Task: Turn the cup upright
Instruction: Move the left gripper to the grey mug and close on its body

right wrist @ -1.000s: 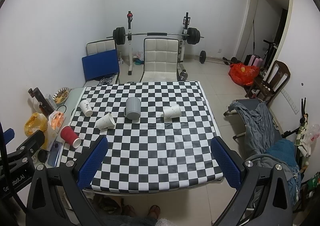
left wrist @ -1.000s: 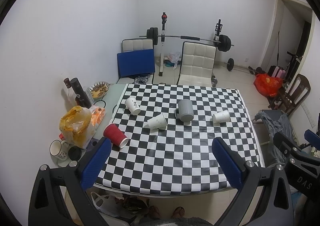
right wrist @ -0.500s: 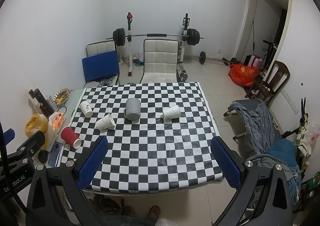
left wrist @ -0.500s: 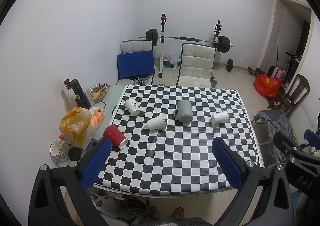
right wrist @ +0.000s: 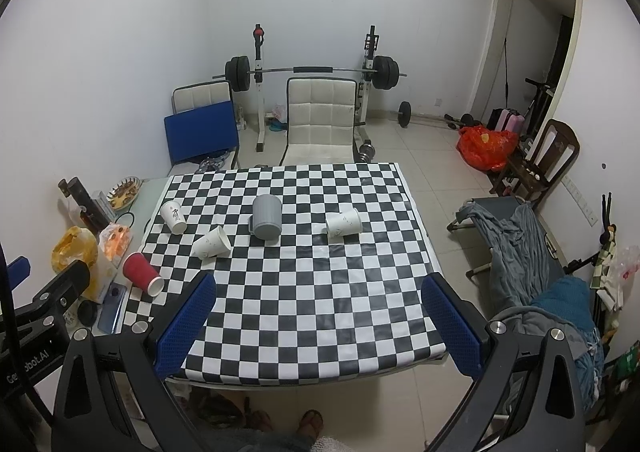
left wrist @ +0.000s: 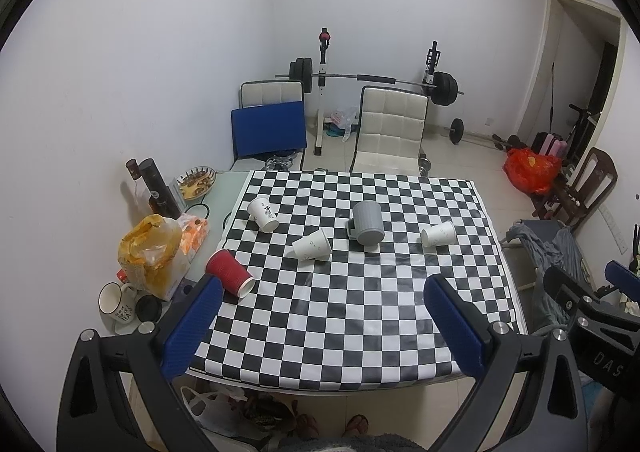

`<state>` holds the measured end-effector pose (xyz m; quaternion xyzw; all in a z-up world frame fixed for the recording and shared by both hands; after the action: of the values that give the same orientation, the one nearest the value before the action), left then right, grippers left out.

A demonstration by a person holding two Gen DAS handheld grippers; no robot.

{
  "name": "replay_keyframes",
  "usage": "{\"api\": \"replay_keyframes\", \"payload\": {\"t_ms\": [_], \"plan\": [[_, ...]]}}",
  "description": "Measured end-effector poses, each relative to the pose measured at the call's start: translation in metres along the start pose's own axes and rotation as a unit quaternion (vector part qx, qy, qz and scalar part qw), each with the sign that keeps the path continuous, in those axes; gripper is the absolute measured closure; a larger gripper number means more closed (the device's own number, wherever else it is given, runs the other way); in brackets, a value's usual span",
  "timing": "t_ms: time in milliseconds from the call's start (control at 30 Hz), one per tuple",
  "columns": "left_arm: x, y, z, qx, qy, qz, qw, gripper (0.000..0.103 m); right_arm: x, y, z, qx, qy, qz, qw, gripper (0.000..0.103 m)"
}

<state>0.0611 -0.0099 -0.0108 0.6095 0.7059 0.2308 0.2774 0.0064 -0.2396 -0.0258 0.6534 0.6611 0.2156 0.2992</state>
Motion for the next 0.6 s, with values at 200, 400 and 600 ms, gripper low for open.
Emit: {"api": "replay_keyframes", "payload": {"t_ms": [200, 400, 600], "plan": [[0.002, 0.016, 0.025, 0.006, 0.021, 0.010, 0.9997, 0.000, 0.008, 0.015, 0.016, 0.020, 0.000, 0.016, 1.000, 0.000], [0.031, 0.011, 0.088, 0.030, 0.054, 0.022, 0.9979, 0.000, 0.023, 0.004, 0.087, 0.052, 0.002, 0.032, 0.998, 0.000], [0.047, 0.002, 0.153, 0.062, 0.067, 0.039, 0.9951, 0.000, 0.035, -0.013, 0.170, 0.099, -0.024, 0.026, 0.994, 0.000]]}}
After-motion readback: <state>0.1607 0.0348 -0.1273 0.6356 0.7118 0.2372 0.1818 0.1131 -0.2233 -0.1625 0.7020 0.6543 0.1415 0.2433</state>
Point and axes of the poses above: each gripper's, at about its wrist camera, not at the fingertips, and z roughly the way its jaws point, x to its left, y to its top, the point moved 7 cm from there along z, roughly the way its jaws point, and after that the axes turned 8 degrees about -z, right-handed, at the moved point
